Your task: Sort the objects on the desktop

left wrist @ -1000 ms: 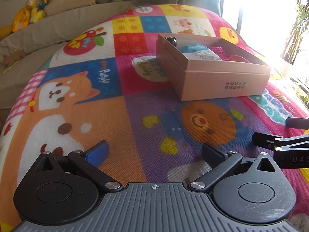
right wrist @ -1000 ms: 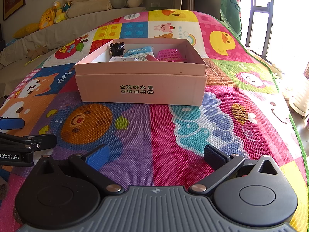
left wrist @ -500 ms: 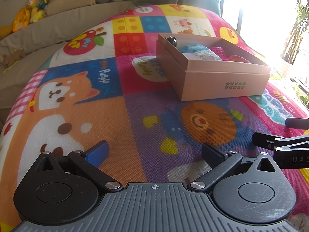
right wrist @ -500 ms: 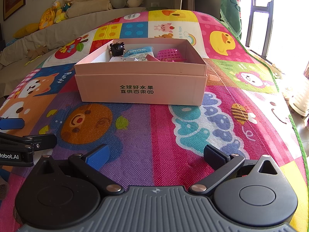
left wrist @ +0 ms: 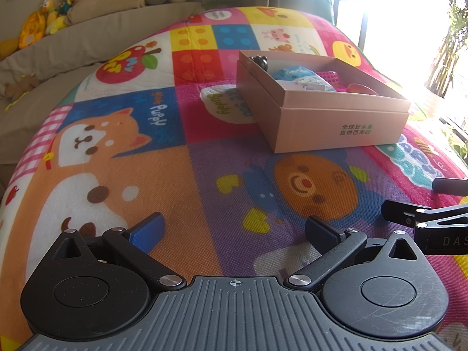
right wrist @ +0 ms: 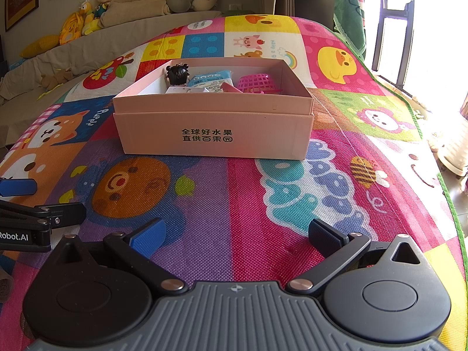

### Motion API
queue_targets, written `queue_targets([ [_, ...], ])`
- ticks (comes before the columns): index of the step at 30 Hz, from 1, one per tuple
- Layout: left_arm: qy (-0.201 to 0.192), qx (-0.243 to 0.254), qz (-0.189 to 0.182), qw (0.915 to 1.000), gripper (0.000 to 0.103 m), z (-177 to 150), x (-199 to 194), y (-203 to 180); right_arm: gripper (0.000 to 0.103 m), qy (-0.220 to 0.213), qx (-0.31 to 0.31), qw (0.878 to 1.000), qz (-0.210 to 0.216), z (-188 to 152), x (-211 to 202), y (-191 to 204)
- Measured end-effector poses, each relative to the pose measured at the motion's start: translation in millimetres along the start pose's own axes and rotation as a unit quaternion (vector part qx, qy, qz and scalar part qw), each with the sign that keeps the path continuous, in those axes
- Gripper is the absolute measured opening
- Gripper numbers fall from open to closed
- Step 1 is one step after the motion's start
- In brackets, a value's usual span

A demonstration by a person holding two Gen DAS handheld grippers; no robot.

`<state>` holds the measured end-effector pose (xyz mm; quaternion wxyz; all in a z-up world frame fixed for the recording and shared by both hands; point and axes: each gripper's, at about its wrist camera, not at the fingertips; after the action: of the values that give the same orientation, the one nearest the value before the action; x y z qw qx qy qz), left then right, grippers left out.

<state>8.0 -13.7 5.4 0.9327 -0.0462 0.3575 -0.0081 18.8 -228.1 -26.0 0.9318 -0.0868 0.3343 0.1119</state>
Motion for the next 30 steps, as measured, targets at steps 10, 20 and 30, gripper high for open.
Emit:
queue_targets([
  [10, 0.000, 0.000, 0.000, 1.0000, 0.103, -0.4, -0.5, 0.6, 0.103, 0.000, 0.000, 1.000, 0.000, 0.0, 0.0, 0.0],
  [20, 0.000, 0.000, -0.001, 1.0000, 0.103, -0.3, -0.7, 0.7, 0.103, 0.000, 0.000, 1.000, 0.000, -0.1, 0.0, -0.3],
  [30, 0.000, -0.001, -0.001, 1.0000, 0.103, 0.0, -0.1, 0.3, 0.103, 0.000, 0.000, 1.000, 0.000, -0.2, 0.0, -0.5],
])
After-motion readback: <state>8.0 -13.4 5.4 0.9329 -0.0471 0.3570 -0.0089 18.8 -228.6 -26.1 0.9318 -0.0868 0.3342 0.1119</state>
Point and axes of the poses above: each gripper's, at about its wrist camera, not at the fingertips, and x roughly the way its jaws point, y to its left, z to its top, and after that the axes turned 7 degrees about -x, right-handed
